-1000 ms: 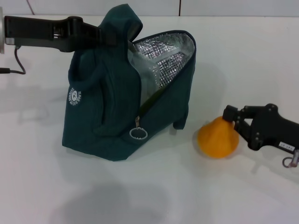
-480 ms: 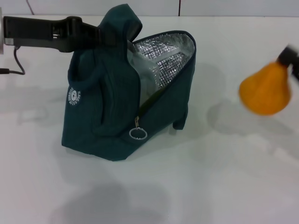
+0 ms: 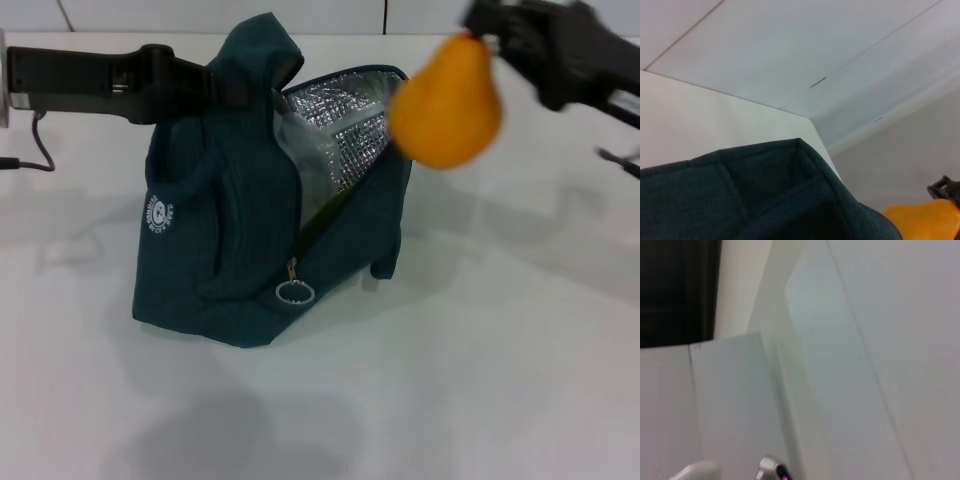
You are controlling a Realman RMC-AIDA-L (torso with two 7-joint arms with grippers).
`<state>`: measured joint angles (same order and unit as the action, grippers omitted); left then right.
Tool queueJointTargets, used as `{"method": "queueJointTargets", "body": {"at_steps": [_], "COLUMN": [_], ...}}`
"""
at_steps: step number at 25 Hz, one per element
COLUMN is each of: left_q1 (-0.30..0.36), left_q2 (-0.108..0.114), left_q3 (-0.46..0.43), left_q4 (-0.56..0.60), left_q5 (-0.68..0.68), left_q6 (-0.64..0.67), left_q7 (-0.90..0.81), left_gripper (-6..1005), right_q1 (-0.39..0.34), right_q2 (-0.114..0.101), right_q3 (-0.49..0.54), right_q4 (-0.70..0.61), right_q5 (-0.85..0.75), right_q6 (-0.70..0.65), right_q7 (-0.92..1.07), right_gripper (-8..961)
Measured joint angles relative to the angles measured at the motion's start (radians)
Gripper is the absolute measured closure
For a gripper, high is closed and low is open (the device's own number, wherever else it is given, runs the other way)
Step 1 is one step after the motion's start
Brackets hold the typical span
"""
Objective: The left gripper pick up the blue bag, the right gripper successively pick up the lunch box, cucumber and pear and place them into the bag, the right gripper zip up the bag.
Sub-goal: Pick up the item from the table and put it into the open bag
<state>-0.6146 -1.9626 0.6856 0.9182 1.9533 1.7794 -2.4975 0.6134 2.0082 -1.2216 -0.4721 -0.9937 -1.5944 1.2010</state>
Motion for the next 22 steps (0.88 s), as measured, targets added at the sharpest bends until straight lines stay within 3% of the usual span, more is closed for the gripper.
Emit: {"method": "queueJointTargets", "body": {"at_steps": [11, 22], "left_q1": [0.023, 0.02], "left_q2": [0.002, 0.009], "left_q3": [0.0, -0.012], "left_q4": [-0.002, -0.002], "left_q5": [-0.009, -0.01], "left_q6": [-0.001, -0.005], "left_q7": [0.016, 0.018], "left_gripper": [958, 957], "right_q1": [0.18, 0.212], "right_q2": [0.02, 0.02], "right_q3": [-0.219, -0.324], "right_q4": [0.008, 0.003], "right_q5": [-0.021, 0.006], "right_q6": [0.193, 0.272], "right_q7": [0.035, 0.045], "right_gripper": [892, 877]}}
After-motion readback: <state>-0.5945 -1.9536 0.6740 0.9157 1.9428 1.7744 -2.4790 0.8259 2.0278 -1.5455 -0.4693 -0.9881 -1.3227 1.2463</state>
